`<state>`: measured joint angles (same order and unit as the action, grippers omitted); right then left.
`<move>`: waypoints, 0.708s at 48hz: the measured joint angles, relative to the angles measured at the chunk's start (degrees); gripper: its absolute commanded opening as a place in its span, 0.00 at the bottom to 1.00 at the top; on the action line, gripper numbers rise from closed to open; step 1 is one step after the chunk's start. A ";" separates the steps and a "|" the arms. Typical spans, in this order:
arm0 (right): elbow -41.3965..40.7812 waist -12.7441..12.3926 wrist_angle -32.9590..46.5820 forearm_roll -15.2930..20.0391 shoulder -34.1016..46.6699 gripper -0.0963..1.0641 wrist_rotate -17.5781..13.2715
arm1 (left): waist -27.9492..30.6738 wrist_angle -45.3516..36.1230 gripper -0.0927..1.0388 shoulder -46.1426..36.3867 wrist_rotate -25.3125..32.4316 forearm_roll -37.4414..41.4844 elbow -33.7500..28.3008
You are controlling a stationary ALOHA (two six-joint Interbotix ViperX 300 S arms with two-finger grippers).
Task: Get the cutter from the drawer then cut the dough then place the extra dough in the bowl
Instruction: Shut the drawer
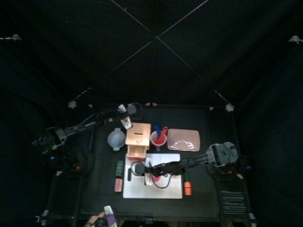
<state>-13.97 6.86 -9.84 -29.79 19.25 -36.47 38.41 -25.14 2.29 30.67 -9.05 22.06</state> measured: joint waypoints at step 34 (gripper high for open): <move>1.32 -3.25 -0.18 0.44 3.34 0.23 0.09 | -0.09 -5.63 0.38 8.53 5.19 0.00 -4.39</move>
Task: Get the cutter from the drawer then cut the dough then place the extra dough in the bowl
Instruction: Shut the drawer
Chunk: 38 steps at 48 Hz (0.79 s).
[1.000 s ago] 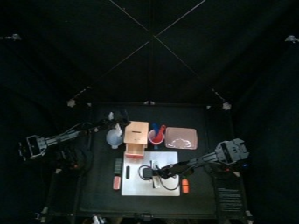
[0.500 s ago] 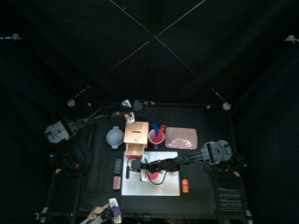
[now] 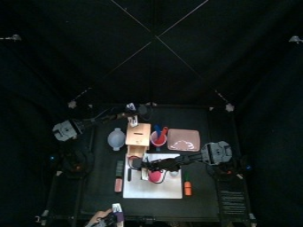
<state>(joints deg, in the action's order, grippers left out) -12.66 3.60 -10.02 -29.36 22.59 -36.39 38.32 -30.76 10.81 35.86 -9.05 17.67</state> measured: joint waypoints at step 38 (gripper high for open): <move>0.26 -4.83 -2.37 -2.11 0.09 0.23 0.79 | -0.88 0.79 0.37 0.00 -0.09 -0.35 2.46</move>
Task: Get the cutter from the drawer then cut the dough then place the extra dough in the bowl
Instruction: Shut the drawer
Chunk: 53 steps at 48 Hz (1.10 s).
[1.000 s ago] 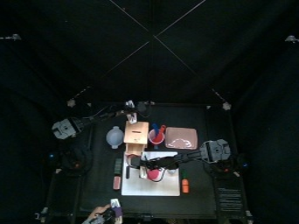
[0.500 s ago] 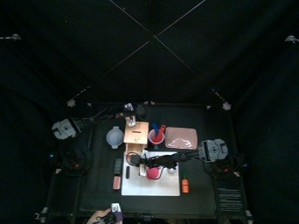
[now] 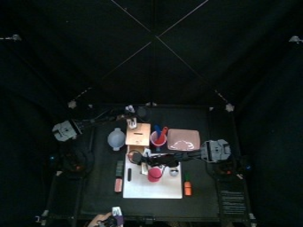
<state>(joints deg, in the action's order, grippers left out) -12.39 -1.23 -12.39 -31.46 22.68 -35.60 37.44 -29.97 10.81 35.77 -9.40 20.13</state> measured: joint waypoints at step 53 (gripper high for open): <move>2.20 -4.31 -2.90 -5.89 -0.09 0.23 0.09 | 0.09 2.64 0.37 -0.09 -0.53 -0.09 0.09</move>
<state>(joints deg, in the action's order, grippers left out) -10.20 -5.54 -15.29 -37.35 22.59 -35.51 37.53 -27.33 10.72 35.24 -9.49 20.21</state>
